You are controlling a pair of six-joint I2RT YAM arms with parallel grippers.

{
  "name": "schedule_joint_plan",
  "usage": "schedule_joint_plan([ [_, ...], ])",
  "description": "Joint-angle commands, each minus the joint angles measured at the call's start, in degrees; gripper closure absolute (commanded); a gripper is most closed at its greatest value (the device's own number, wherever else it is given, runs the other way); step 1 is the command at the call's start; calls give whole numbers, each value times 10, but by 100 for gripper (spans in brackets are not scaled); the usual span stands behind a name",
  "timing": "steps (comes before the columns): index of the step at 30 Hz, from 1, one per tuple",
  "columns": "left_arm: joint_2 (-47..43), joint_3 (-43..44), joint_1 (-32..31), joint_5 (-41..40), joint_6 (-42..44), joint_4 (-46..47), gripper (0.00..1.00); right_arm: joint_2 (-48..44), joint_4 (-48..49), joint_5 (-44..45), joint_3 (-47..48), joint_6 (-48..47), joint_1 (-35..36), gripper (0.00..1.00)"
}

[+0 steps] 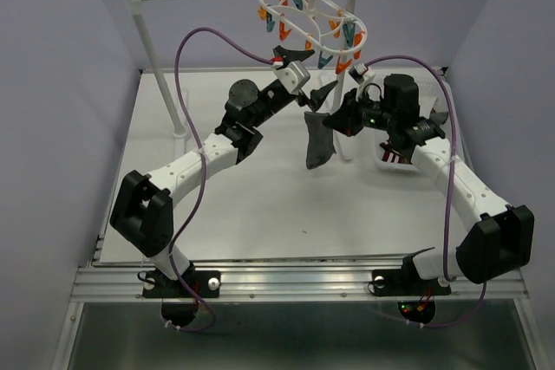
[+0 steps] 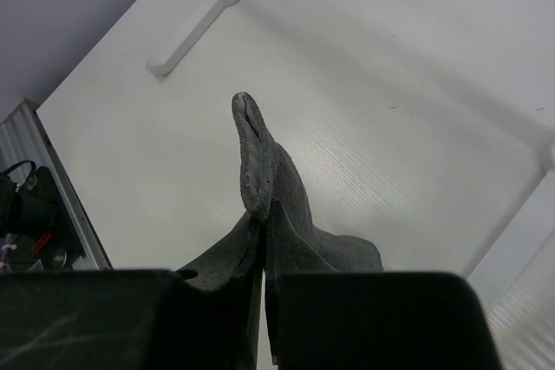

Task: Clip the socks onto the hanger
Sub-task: Open the clamp at the hanger.

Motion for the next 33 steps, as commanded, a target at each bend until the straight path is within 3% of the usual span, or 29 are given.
schedule_joint_plan([
  [1,-17,-23,-7,-13,30,47,1,-9,32,-7,3,2,4,95],
  [6,-38,-57,-9,-52,63,47,1,-8,34,-7,2,2,4,95],
  [17,-44,-68,-9,-52,59,67,1,-1,37,-14,4,7,4,95],
  [24,-58,-77,-9,-59,55,84,8,2,37,-14,4,6,4,95],
  [33,-92,-118,-10,-29,0,105,10,6,37,-18,4,9,4,95],
])
